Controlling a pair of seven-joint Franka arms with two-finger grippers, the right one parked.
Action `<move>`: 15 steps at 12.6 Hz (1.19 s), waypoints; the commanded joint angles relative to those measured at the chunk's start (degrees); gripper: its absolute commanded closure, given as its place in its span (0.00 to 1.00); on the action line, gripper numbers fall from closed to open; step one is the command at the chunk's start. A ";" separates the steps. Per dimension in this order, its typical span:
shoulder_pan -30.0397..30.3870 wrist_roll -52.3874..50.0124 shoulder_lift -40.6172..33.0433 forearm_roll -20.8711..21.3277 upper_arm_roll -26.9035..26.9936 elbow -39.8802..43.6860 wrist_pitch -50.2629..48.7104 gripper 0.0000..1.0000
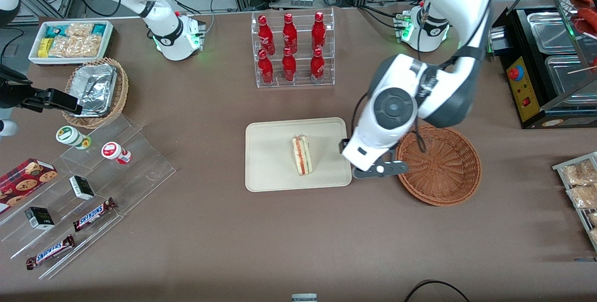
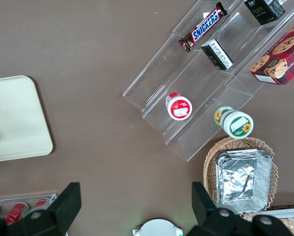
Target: Place sandwich from basket to tray
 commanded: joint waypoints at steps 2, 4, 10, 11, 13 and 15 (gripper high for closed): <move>7.42 11.71 -5.47 -1.50 -0.52 -3.41 -5.56 0.00; 11.03 17.44 -6.97 -2.20 -0.52 -4.11 -7.94 0.00; 18.94 24.23 -18.03 -1.59 -3.05 -11.67 -11.90 0.00; 22.53 24.32 -18.66 -1.41 -6.38 -11.50 -13.13 0.00; 28.08 24.41 -20.32 0.07 -12.44 -11.58 -14.62 0.00; 31.00 24.93 -22.52 0.70 -14.76 -11.58 -17.09 0.00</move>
